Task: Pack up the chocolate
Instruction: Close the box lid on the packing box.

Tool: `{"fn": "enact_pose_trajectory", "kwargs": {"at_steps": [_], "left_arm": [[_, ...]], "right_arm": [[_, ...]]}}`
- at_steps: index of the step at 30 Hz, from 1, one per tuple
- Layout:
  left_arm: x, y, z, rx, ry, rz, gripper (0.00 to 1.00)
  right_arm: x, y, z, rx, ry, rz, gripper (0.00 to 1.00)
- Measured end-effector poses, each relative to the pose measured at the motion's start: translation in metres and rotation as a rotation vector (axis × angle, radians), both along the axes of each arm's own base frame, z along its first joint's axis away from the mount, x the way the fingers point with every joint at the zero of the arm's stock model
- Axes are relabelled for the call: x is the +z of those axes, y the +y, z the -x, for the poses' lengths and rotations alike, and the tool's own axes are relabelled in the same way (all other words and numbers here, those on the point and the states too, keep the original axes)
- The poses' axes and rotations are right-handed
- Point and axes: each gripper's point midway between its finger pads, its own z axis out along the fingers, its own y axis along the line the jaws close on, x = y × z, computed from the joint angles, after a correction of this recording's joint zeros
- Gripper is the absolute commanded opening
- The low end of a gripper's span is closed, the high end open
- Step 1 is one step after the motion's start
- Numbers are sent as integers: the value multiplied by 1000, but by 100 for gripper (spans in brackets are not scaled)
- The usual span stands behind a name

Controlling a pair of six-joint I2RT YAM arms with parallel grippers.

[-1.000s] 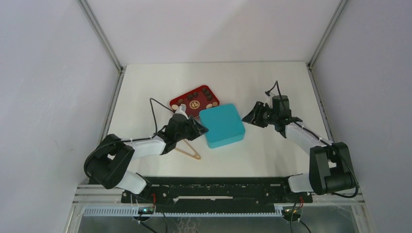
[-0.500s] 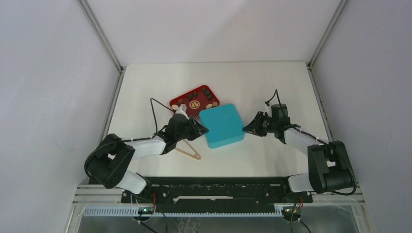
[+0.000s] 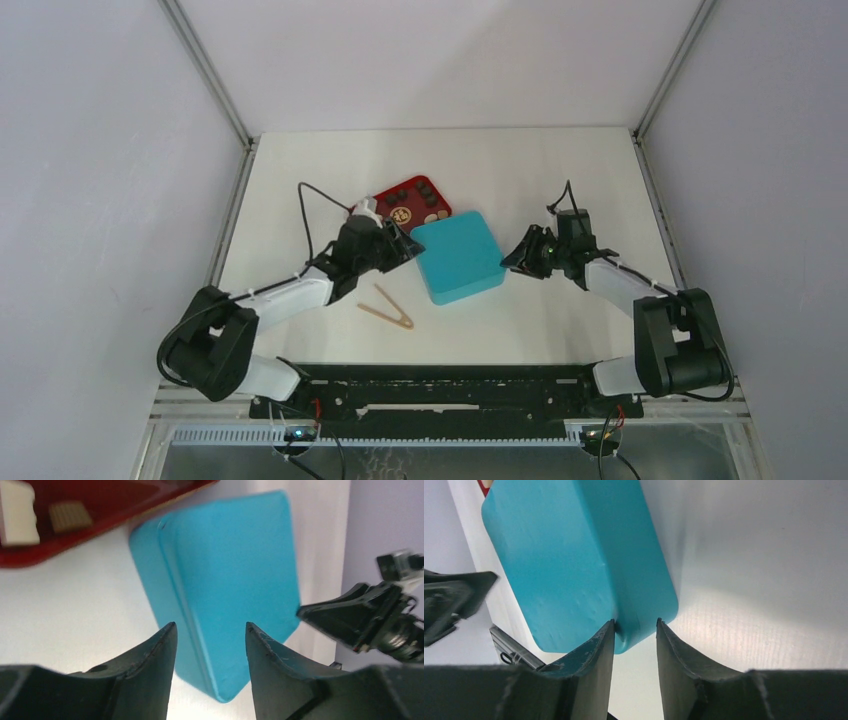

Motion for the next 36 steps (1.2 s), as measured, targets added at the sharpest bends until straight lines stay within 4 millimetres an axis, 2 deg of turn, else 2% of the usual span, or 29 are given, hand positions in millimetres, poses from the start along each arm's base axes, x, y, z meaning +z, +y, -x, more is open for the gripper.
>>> {"fn": "enact_pose_trajectory", "kwargs": {"at_steps": [6, 9, 15, 22, 29, 36], "left_arm": [[48, 8, -35, 7, -132, -44, 60], [54, 11, -52, -1, -156, -79, 60], [31, 7, -72, -69, -120, -159, 61], [11, 1, -81, -149, -84, -221, 60], [-12, -2, -76, -203, -30, -240, 58], [-15, -3, -71, -230, -18, -239, 54]], "right_arm": [[8, -6, 4, -26, -4, 17, 53], [17, -6, 4, -33, -25, 10, 55], [26, 2, 7, -54, -44, -1, 57], [4, 7, 22, -97, 26, -5, 57], [-9, 14, 21, -106, 57, -14, 54], [-9, 10, 10, -118, 53, -58, 50]]}}
